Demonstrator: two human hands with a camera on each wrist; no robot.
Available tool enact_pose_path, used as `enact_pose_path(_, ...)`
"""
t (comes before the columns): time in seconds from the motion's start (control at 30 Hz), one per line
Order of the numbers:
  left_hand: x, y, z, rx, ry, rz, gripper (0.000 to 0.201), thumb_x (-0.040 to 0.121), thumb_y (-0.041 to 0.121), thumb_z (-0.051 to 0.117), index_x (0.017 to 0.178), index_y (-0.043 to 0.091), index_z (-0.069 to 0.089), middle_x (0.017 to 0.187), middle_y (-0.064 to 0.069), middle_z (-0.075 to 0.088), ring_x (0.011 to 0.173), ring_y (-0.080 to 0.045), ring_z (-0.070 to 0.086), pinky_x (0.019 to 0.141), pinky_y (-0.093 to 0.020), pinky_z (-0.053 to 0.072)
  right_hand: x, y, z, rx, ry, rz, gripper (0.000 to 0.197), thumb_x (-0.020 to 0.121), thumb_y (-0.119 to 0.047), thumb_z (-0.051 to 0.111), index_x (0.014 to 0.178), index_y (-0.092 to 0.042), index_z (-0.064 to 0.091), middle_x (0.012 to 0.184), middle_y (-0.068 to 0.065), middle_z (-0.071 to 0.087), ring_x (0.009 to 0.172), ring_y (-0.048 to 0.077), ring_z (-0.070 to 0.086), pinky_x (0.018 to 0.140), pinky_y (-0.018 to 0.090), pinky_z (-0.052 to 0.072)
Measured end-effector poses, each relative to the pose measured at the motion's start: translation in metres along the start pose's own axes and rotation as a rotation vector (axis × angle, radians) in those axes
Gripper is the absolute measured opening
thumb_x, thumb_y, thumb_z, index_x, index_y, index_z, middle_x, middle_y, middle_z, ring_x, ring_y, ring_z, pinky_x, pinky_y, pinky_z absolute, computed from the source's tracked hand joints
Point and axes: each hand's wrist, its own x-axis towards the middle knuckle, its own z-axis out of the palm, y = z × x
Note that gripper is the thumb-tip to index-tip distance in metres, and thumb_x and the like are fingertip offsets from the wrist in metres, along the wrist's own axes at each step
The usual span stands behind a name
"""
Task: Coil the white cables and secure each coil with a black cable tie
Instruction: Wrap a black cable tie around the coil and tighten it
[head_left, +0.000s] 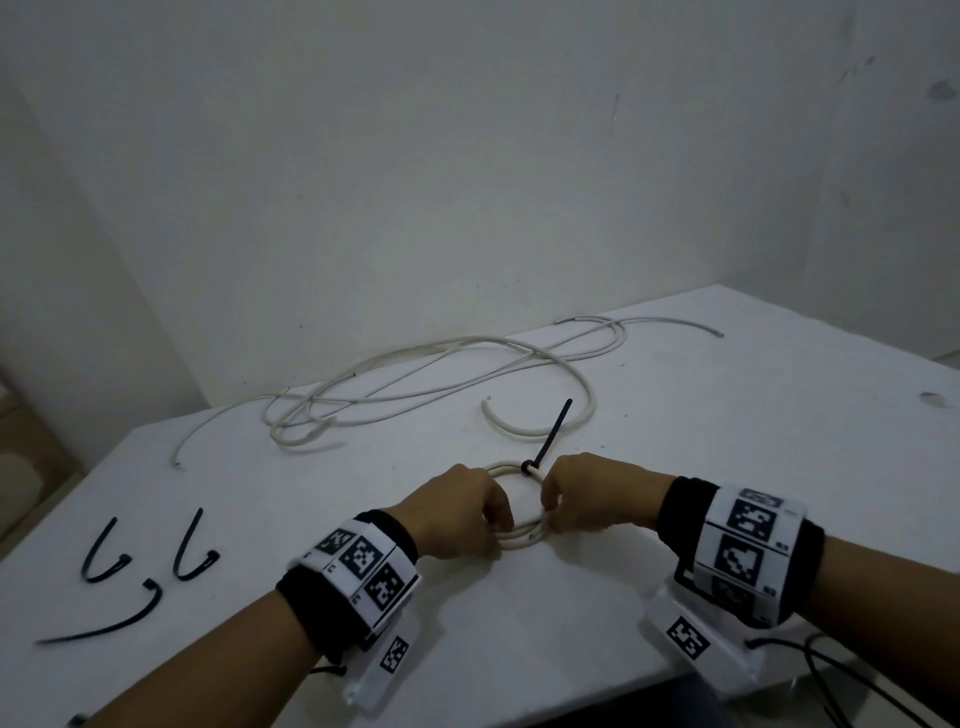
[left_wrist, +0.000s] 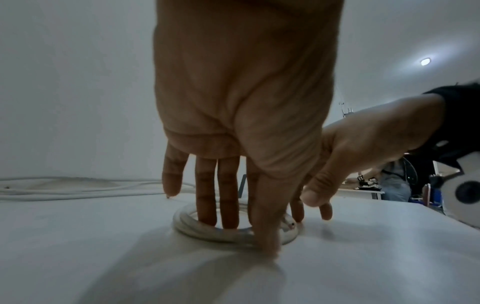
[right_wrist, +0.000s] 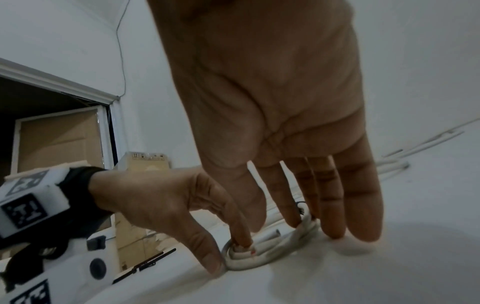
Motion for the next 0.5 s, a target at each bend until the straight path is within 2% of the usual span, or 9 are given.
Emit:
enact_pose_path(0.07,0.0,-0.001,0.004,0.002,0.054,0.0,0.027,0.078,0.018,0.074,0.104,0.02,0.073,0.107,-0.001,0.07,0.095,-0.015,0.062,0.075,-0.021,0.045,0.001,-0.001,-0.001,-0.005,-0.003,0.004,0.036,0.087,-0.028,0.063,0.113,-0.004,0.064,0.112,0.014,0.066,0.09,0.026,0.065,0.074,0.029,0.052)
enact_pose_path(0.13,0.001,-0.002,0.005,-0.009,0.077,-0.002,0.024,0.076,0.018,0.075,0.1,0.02,0.074,0.103,0.0,0.071,0.095,-0.016,0.063,0.077,-0.023,0.048,0.002,-0.001,-0.002,0.01,-0.008,0.01,0.036,0.087,-0.03,0.063,0.111,-0.004,0.065,0.103,0.012,0.067,0.075,0.023,0.059,0.061,0.025,0.049)
enact_pose_path(0.2,0.001,-0.002,0.003,-0.017,0.079,-0.003,0.025,0.075,0.019,0.077,0.099,0.019,0.073,0.101,0.001,0.071,0.094,-0.016,0.063,0.078,-0.024,0.049,0.001,-0.001,-0.002,0.029,-0.013,0.011,0.037,0.087,-0.031,0.063,0.112,-0.004,0.064,0.098,0.011,0.064,0.068,0.021,0.054,0.054,0.022,0.044)
enact_pose_path(0.3,0.002,-0.004,0.002,-0.041,0.046,0.008,0.034,0.074,0.021,0.078,0.107,0.018,0.07,0.101,0.0,0.071,0.092,-0.016,0.064,0.082,-0.027,0.052,0.003,0.003,-0.006,0.094,0.007,-0.015,0.033,0.087,-0.029,0.062,0.112,-0.008,0.063,0.109,0.011,0.065,0.07,0.018,0.053,0.054,0.022,0.045)
enact_pose_path(0.4,0.003,-0.007,0.004,-0.055,0.032,0.01,0.023,0.076,0.02,0.076,0.099,0.019,0.075,0.097,0.0,0.073,0.09,-0.015,0.063,0.073,-0.022,0.047,0.005,0.008,-0.017,0.195,0.078,-0.02,0.021,0.087,-0.028,0.062,0.103,-0.014,0.065,0.096,0.006,0.064,0.068,0.015,0.052,0.055,0.023,0.047)
enact_pose_path(0.5,0.005,-0.008,0.006,-0.061,0.039,0.002,0.022,0.077,0.02,0.076,0.099,0.019,0.076,0.097,-0.001,0.073,0.091,-0.016,0.064,0.069,-0.02,0.043,0.009,0.012,-0.025,0.226,0.067,-0.013,0.019,0.087,-0.027,0.062,0.099,-0.012,0.065,0.087,0.004,0.063,0.071,0.014,0.054,0.056,0.023,0.048)
